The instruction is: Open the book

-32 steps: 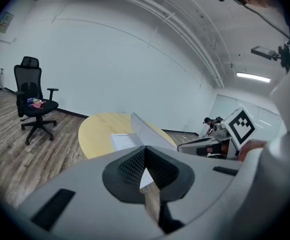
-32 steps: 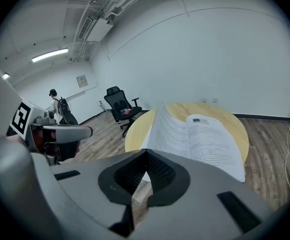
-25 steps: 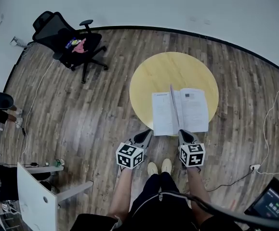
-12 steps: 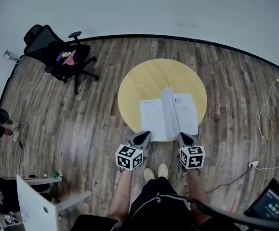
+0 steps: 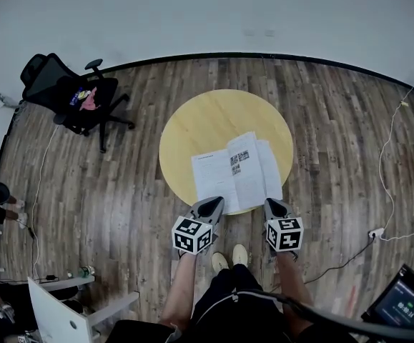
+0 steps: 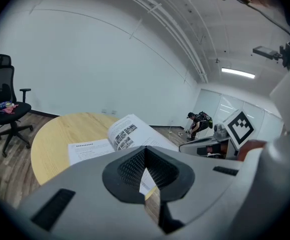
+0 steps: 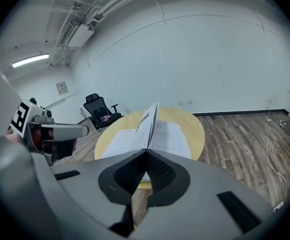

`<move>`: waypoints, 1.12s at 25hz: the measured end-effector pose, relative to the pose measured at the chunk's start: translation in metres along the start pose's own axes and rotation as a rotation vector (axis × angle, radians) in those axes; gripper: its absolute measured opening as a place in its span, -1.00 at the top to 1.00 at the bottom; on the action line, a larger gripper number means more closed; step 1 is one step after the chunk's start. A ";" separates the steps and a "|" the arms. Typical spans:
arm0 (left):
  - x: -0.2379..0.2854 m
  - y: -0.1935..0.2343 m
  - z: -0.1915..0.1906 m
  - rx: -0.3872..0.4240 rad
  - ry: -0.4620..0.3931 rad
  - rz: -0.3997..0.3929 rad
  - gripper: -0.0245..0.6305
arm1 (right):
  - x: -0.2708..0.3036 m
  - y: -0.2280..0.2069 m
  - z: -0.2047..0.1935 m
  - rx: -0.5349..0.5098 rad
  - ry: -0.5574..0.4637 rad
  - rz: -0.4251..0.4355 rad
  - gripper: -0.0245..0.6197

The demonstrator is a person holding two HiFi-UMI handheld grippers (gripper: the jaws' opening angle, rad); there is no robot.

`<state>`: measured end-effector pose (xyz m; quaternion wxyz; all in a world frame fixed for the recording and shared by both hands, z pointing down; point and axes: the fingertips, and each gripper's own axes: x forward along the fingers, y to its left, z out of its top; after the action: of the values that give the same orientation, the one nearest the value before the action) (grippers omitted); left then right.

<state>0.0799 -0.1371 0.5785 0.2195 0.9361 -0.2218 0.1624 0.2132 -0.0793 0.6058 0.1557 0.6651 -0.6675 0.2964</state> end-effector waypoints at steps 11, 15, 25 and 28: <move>0.036 -0.012 0.001 0.022 0.033 -0.054 0.93 | 0.002 -0.037 -0.004 0.034 0.016 -0.051 0.90; 0.054 -0.008 0.001 0.026 0.053 -0.062 0.93 | 0.009 -0.052 -0.006 0.053 0.026 -0.064 0.90; 0.082 -0.005 -0.015 0.030 0.113 -0.078 0.93 | 0.022 -0.075 -0.032 0.095 0.071 -0.077 0.90; 0.084 -0.005 -0.025 0.026 0.127 -0.079 0.93 | 0.026 -0.079 -0.040 0.108 0.083 -0.078 0.90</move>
<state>0.1480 -0.1502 0.6315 0.2271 0.9347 -0.1680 0.2155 0.2813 -0.0709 0.6678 0.1584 0.6852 -0.6172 0.3529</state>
